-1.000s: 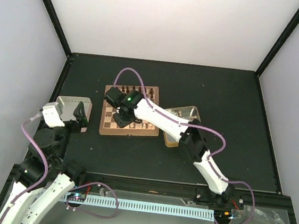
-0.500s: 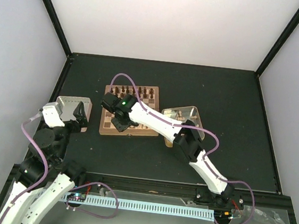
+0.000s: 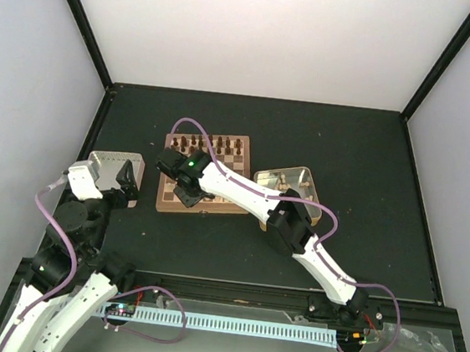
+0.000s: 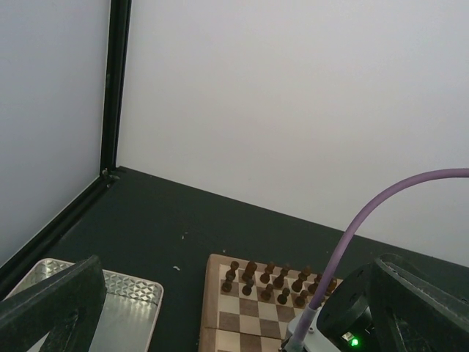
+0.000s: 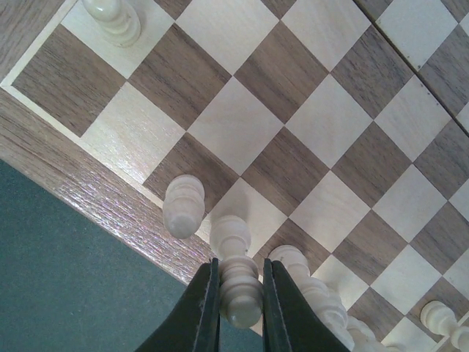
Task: Set up the chess pieces on the board
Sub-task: Place the chess piece on the chessboard.
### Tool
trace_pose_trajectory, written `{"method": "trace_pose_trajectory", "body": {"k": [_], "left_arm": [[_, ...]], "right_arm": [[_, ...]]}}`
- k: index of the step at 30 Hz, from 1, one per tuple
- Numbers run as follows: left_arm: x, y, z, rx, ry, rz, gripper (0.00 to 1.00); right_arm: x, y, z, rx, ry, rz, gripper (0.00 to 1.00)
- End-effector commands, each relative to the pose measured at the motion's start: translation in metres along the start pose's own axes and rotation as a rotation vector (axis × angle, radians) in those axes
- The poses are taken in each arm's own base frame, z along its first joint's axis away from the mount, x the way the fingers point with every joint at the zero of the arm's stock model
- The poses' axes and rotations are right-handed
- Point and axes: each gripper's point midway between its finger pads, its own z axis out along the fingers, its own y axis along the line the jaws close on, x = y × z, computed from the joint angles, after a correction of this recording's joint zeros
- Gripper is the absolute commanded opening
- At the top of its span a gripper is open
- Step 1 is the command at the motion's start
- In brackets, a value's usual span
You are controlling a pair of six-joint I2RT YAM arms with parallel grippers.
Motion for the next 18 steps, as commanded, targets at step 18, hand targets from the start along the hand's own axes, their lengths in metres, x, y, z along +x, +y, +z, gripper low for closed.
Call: {"method": "trace_pose_trajectory", "body": {"k": [18], "left_arm": [[0.0046, 0.0008, 0.0035, -0.012, 0.02, 0.006, 0.99]], "right_arm": [[-0.0045, -0.0007, 0.0001, 0.024, -0.019, -0.018, 0.25]]}}
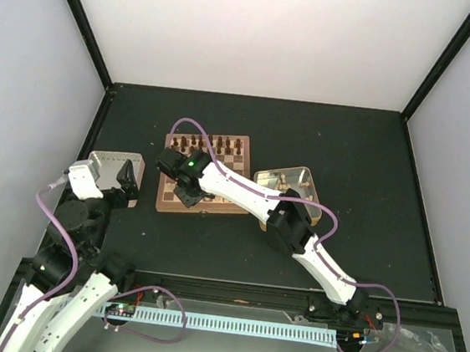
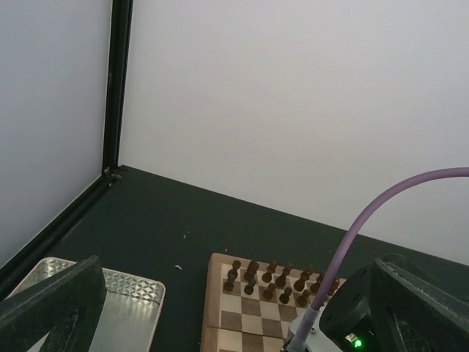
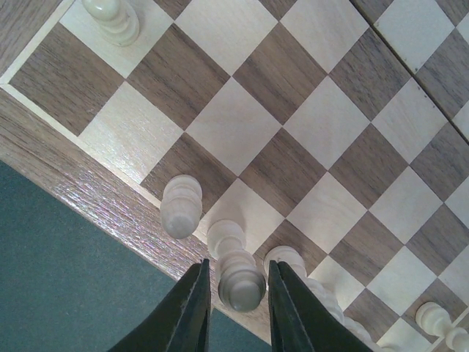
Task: Set up the chess pieces on the board
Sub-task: Place the chess piece on the chessboard, then pick up the chess piece from the storage box.
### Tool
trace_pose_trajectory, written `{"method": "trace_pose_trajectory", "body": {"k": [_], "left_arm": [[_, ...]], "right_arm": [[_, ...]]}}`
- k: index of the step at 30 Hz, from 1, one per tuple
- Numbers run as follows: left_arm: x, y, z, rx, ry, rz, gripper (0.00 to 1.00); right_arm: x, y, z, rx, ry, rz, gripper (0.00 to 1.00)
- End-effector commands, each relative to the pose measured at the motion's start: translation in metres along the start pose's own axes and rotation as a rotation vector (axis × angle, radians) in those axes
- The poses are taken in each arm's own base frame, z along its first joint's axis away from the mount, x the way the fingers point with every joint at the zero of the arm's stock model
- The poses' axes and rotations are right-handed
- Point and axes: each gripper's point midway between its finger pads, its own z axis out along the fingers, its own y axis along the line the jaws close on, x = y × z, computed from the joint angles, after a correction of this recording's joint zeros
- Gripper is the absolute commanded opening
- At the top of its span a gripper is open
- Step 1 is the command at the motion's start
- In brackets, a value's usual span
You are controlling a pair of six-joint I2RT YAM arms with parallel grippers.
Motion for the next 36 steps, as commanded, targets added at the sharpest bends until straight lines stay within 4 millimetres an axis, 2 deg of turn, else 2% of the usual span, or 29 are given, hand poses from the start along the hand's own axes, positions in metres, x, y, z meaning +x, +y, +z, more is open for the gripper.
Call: {"method": "trace_pose_trajectory", "body": {"k": [1, 6, 11, 17, 21, 24, 26, 28, 32, 36], "left_arm": [[0.004, 0.0, 0.003, -0.006, 0.018, 0.004, 0.99], [0.004, 0.0, 0.003, -0.007, 0.019, 0.004, 0.99], [0.004, 0.0, 0.003, -0.009, 0.019, 0.003, 0.99], [0.005, -0.002, 0.005, -0.002, 0.028, 0.008, 0.99], [0.007, -0.01, 0.008, 0.034, 0.038, 0.019, 0.99], [0.011, -0.022, 0.011, 0.091, 0.056, 0.035, 0.99], [0.014, -0.032, 0.013, 0.14, 0.072, 0.044, 0.99], [0.016, -0.04, 0.014, 0.181, 0.086, 0.047, 0.99], [0.015, -0.051, 0.015, 0.232, 0.084, 0.046, 0.99], [0.014, -0.059, 0.017, 0.268, 0.084, 0.047, 0.99]], "right_arm": [[-0.005, 0.0, 0.0, 0.019, -0.02, -0.003, 0.25], [-0.015, -0.002, -0.012, 0.014, -0.066, 0.032, 0.26], [-0.035, -0.008, -0.046, -0.008, -0.179, 0.093, 0.3], [-0.041, -0.029, -0.077, -0.013, -0.263, 0.207, 0.33], [-0.036, -0.053, -0.1, -0.03, -0.346, 0.309, 0.35], [-0.022, -0.089, -0.12, -0.019, -0.422, 0.421, 0.38], [-0.004, -0.115, -0.121, 0.001, -0.442, 0.496, 0.4], [0.019, -0.143, -0.114, 0.021, -0.438, 0.582, 0.42], [0.075, -0.191, -0.079, 0.031, -0.361, 0.744, 0.43], [0.114, -0.215, -0.043, 0.036, -0.276, 0.823, 0.43]]}}
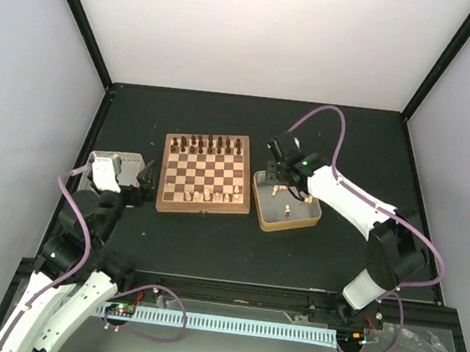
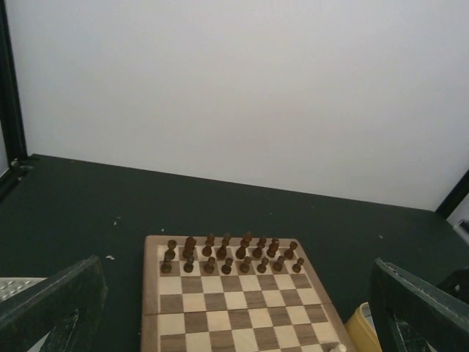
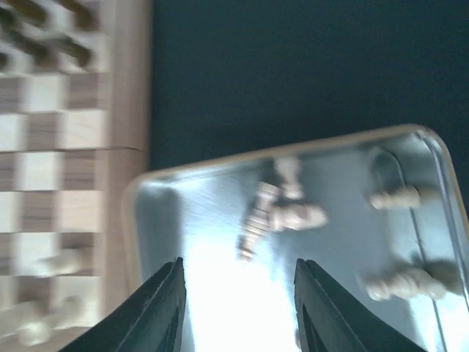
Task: Set up the chess pieces on the board
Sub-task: Pick up the chess piece from the storage box.
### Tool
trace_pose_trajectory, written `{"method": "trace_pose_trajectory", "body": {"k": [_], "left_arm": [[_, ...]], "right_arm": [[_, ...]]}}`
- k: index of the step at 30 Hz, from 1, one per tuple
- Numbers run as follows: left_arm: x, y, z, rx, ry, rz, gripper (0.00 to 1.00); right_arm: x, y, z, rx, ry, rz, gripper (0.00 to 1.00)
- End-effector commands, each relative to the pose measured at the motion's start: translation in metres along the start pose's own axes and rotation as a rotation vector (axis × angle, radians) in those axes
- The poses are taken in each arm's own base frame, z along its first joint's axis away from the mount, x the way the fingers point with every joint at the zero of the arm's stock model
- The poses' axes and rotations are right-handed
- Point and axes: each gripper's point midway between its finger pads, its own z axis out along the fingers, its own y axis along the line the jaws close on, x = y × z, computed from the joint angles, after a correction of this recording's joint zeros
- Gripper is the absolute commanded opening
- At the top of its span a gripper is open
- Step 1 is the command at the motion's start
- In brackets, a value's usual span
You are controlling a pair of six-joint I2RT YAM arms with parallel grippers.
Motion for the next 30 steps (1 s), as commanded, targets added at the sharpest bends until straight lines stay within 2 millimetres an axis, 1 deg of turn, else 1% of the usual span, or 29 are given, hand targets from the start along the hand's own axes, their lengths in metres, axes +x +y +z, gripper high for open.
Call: {"method": "trace_pose_trajectory", "body": {"k": [1, 3, 7, 11, 16, 18, 24, 30], "left_arm": [[-0.009, -0.016, 0.003, 0.077, -0.025, 0.011, 0.99], [-0.008, -0.017, 0.005, 0.083, -0.019, 0.013, 0.99], [-0.005, -0.019, 0.007, 0.09, -0.007, 0.01, 0.99], [-0.003, -0.019, 0.009, 0.087, 0.001, -0.002, 0.99], [-0.002, -0.019, 0.01, 0.085, 0.009, -0.005, 0.99], [-0.002, -0.019, 0.011, 0.085, 0.009, -0.003, 0.99], [-0.001, -0.017, 0.011, 0.077, 0.014, -0.008, 0.99], [0.002, -0.017, 0.01, 0.081, 0.022, -0.011, 0.99]], "right_arm": [[0.018, -0.026, 0.031, 0.002, 0.05, 0.101, 0.43], [0.026, -0.029, 0.044, 0.002, 0.081, 0.101, 0.42], [0.037, -0.021, 0.067, -0.028, 0.139, 0.098, 0.4], [0.044, -0.017, 0.083, -0.03, 0.178, 0.101, 0.38], [0.052, -0.031, 0.087, 0.047, 0.187, 0.118, 0.33], [0.056, -0.033, 0.09, 0.055, 0.196, 0.118, 0.31], [0.068, -0.032, 0.101, 0.068, 0.27, 0.104, 0.2], [0.076, -0.039, 0.106, 0.105, 0.282, 0.117, 0.21]]}}
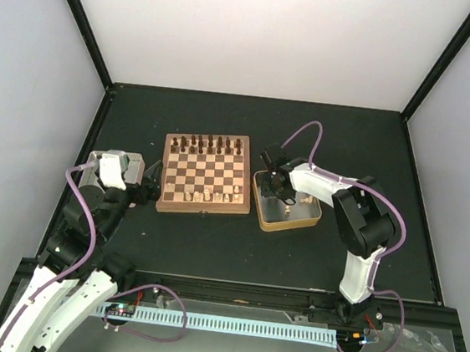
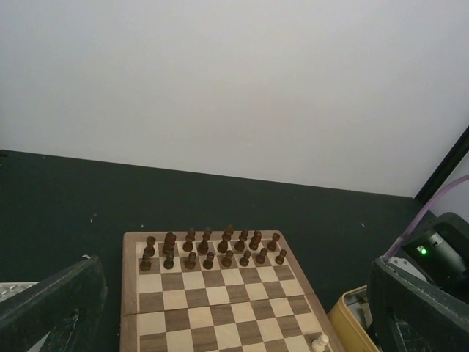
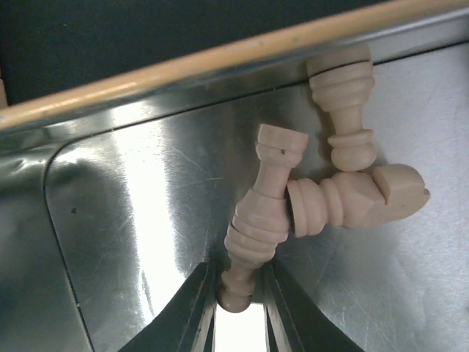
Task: Set up the chess pieces on the board
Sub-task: Pick up the chess piece from the storage box.
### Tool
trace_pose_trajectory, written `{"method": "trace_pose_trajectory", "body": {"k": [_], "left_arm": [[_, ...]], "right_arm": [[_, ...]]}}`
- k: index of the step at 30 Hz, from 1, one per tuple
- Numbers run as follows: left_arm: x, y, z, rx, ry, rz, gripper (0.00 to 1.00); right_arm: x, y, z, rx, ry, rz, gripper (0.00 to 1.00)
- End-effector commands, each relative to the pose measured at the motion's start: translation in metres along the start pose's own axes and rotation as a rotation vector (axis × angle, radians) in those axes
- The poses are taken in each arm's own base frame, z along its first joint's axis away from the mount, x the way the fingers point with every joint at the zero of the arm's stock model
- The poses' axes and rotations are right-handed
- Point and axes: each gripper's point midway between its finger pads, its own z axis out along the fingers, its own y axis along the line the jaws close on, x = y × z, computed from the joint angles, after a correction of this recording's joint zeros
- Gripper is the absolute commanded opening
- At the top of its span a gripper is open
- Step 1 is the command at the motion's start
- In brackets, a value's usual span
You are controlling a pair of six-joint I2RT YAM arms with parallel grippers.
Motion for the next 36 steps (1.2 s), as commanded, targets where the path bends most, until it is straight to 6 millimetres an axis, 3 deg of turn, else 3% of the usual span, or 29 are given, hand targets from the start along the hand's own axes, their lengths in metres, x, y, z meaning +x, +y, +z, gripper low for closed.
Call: {"method": "trace_pose_trajectory", "body": {"k": [1, 4, 9, 20, 29, 36], "left_arm": [[-0.002, -0.001, -0.001, 0.008, -0.008, -0.01, 0.99], [-0.002, -0.001, -0.001, 0.007, -0.007, -0.003, 0.99], [-0.001, -0.003, 0.0, 0.018, -0.003, -0.007, 0.99], [0.017, -0.06, 0.015, 0.327, 0.095, -0.055, 0.99], [0.068, -0.104, 0.054, 0.513, 0.387, -0.321, 0.98], [0.098, -0.146, 0.087, 0.66, 0.609, -0.487, 0.92]], "right_arm": [[-0.001, -0.007, 0.003, 0.038, -0.006, 0.026, 0.2], [-0.001, -0.008, 0.007, 0.046, -0.005, 0.027, 0.18], [-0.006, -0.01, 0.001, 0.046, -0.042, 0.019, 0.05], [-0.022, 0.019, -0.067, -0.26, -0.31, -0.164, 0.01], [-0.016, 0.032, -0.101, -0.487, -0.452, -0.241, 0.01], [-0.003, 0.04, -0.124, -0.603, -0.506, -0.322, 0.01]]}}
